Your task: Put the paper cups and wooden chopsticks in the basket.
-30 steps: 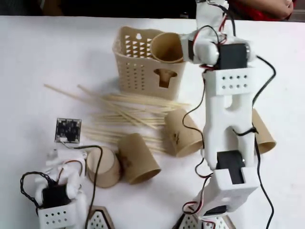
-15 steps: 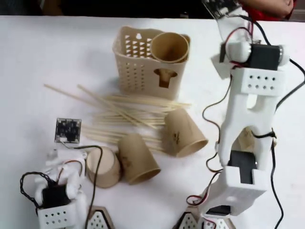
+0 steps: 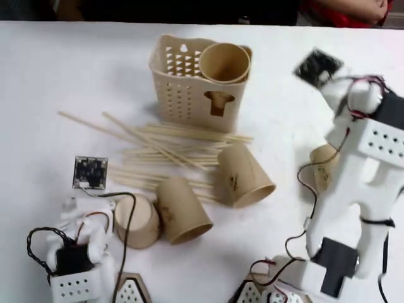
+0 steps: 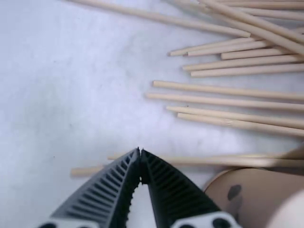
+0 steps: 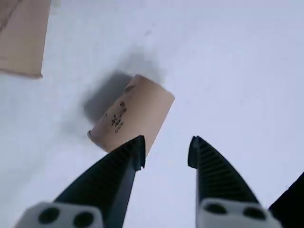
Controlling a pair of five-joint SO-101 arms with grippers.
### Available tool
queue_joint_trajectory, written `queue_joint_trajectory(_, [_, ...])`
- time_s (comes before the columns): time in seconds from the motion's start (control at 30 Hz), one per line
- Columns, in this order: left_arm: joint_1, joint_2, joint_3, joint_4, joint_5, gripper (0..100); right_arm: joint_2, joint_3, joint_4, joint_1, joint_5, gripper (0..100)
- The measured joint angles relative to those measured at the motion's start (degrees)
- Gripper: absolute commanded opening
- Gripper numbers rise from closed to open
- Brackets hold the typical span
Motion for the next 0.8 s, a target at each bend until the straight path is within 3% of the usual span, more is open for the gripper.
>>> queue_joint_trajectory(0.37, [0.00, 0.00, 0.00, 0.00, 0.00, 2, -2.99, 18.73, -7.74, 12.31, 20.84, 24.1])
queue_joint_trajectory(0.8, [0.00, 0.00, 0.00, 0.00, 0.00, 2, -2.99, 34.99, -22.86, 14.59, 26.81, 24.1])
